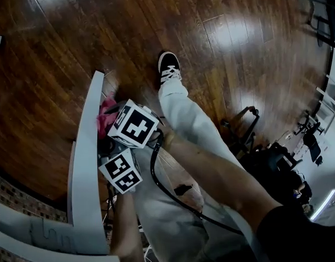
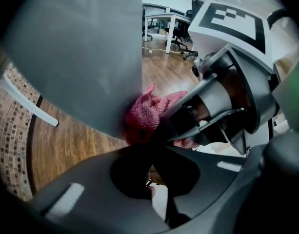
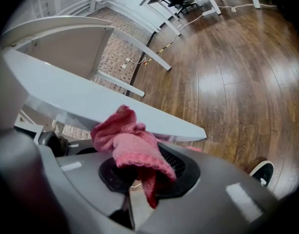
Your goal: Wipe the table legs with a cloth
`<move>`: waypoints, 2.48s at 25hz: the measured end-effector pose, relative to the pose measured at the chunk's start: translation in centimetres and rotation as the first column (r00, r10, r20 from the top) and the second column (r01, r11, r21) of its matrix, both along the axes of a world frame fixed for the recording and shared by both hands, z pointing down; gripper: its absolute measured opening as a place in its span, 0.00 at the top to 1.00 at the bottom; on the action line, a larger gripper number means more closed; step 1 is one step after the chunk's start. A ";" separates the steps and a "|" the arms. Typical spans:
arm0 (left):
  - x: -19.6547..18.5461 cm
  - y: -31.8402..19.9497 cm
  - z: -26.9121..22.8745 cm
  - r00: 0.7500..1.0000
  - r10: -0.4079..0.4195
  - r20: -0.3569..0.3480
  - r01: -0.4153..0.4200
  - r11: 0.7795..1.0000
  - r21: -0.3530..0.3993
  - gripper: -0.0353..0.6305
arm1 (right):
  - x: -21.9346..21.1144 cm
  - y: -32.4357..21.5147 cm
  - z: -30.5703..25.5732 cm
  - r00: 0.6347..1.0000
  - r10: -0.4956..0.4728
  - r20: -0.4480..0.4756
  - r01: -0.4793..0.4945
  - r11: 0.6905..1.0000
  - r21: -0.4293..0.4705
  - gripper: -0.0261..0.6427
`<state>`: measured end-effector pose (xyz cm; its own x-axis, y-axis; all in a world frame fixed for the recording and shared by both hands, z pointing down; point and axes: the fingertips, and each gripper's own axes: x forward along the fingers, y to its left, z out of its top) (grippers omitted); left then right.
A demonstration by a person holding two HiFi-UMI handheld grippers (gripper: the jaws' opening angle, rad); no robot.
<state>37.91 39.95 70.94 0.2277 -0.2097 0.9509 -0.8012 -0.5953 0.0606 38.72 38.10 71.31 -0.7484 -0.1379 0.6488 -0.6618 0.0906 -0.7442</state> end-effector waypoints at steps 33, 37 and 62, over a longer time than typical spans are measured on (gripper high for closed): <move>-0.1 0.5 11.2 0.964 0.080 0.255 -0.030 0.980 -0.195 0.94 | -0.5 0.1 11.3 0.969 -0.106 0.222 0.108 0.994 0.005 0.86; 0.7 0.4 12.0 0.954 0.107 0.281 -0.039 0.971 -0.236 0.94 | 0.4 -0.5 12.7 0.974 -0.079 0.215 0.083 0.997 -0.008 0.86; 1.7 5.3 20.4 0.895 0.310 0.320 -0.132 0.871 -0.474 0.94 | -1.0 2.0 21.3 0.962 -0.026 0.270 0.063 0.990 -0.126 0.86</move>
<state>39.65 45.26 91.32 -0.1732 0.2508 0.9524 -0.6644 -0.7436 0.0750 37.67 40.06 92.63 -0.9004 -0.0270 0.4342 -0.4344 0.0040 -0.9007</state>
